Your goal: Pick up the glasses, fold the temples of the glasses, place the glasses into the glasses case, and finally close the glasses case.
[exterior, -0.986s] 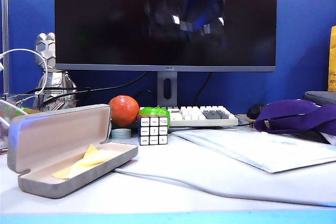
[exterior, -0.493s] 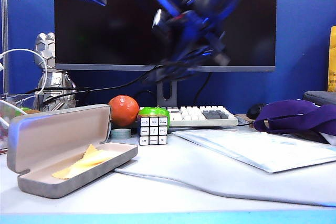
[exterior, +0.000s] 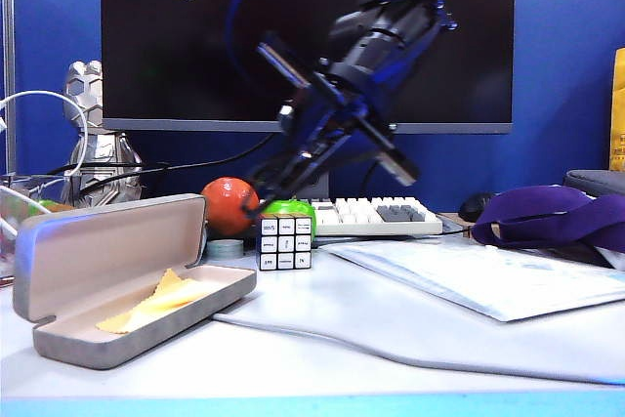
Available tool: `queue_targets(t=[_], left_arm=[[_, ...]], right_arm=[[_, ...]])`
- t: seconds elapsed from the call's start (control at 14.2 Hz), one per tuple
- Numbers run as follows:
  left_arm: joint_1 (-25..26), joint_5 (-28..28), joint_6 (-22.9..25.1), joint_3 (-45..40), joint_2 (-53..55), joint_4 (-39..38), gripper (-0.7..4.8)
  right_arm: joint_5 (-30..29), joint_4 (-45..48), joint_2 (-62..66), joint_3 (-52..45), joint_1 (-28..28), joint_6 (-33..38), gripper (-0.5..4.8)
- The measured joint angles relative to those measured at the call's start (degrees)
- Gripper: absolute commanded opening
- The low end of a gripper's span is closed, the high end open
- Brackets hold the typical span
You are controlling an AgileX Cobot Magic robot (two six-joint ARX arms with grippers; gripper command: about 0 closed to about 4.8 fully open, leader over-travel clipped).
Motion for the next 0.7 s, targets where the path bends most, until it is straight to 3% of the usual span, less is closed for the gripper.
queue_targets(t=[0.14,0.35,0.7], left_arm=[[0.0,0.0,0.7,0.0,-0.7,-0.2,-0.05],[0.0,-0.3,0.9,0.0,-2.3,-0.2,-0.05],[0.0,-0.5,0.9,0.0,-4.3,-0.2,-0.05]], right_arm=[[-0.2,1.5,0.0,-1.2,1.3,1.2,-0.01],[-0.2,12.7,0.3,-5.5,5.6,11.4,-0.01],[2.0,18.7,3.1,-5.4,8.6,19.6,-0.01]])
